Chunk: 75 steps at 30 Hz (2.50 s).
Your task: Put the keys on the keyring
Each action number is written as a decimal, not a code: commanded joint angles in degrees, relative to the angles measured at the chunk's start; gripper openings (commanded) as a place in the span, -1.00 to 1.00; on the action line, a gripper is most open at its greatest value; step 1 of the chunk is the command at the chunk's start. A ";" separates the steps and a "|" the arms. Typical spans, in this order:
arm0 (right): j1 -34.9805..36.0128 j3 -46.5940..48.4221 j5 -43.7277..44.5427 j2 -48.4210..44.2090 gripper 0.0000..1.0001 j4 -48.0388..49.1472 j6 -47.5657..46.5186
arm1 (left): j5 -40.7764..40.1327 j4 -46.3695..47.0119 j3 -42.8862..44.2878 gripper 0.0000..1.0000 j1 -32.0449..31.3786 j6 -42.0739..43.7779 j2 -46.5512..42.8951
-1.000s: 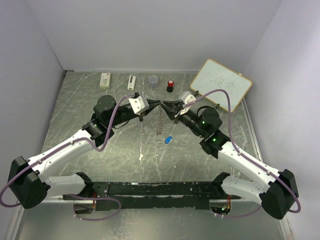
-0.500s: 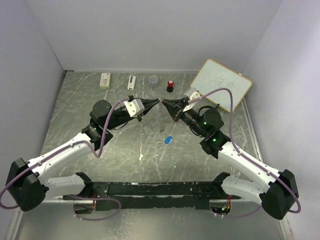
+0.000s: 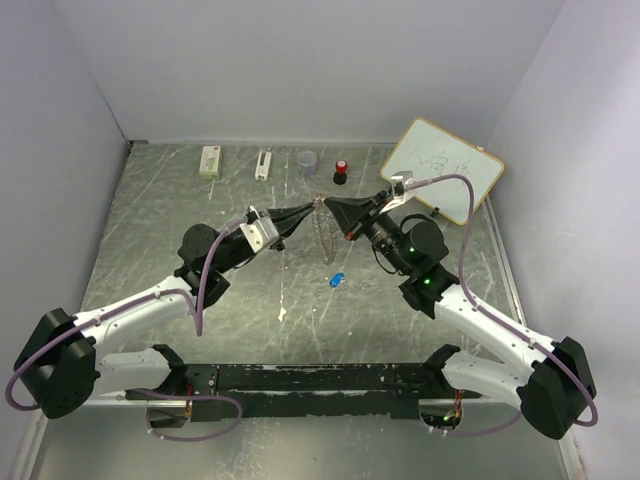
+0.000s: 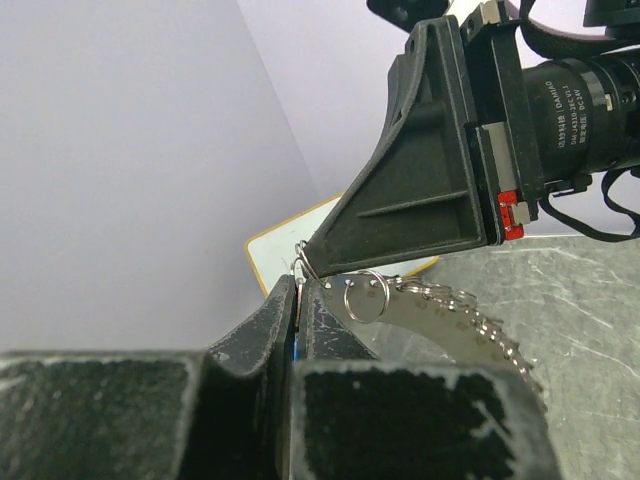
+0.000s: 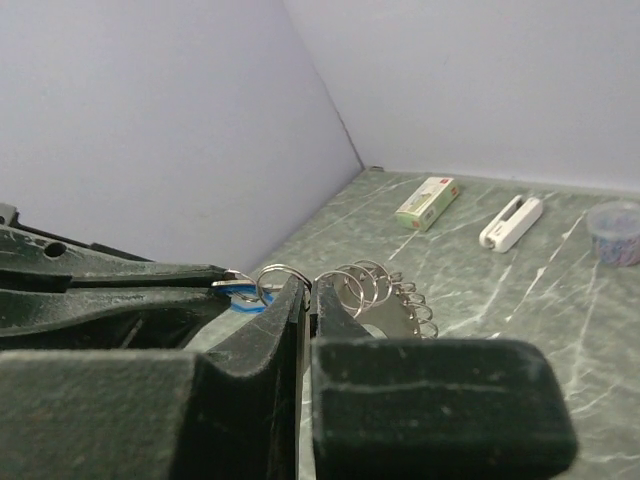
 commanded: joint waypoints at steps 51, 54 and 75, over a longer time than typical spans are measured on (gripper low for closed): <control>-8.20 -1.43 -17.72 -13.30 -0.17 -18.27 -36.93 | 32.86 -47.13 27.59 -0.86 4.58 20.62 5.48; -8.16 -0.97 -20.80 -12.65 -0.14 -19.58 -38.07 | 33.90 -48.53 28.40 -0.86 4.75 21.46 5.84; -8.16 -0.51 -30.18 -9.66 -0.10 -19.39 -40.15 | 36.22 -51.19 30.16 -0.86 5.75 22.81 7.92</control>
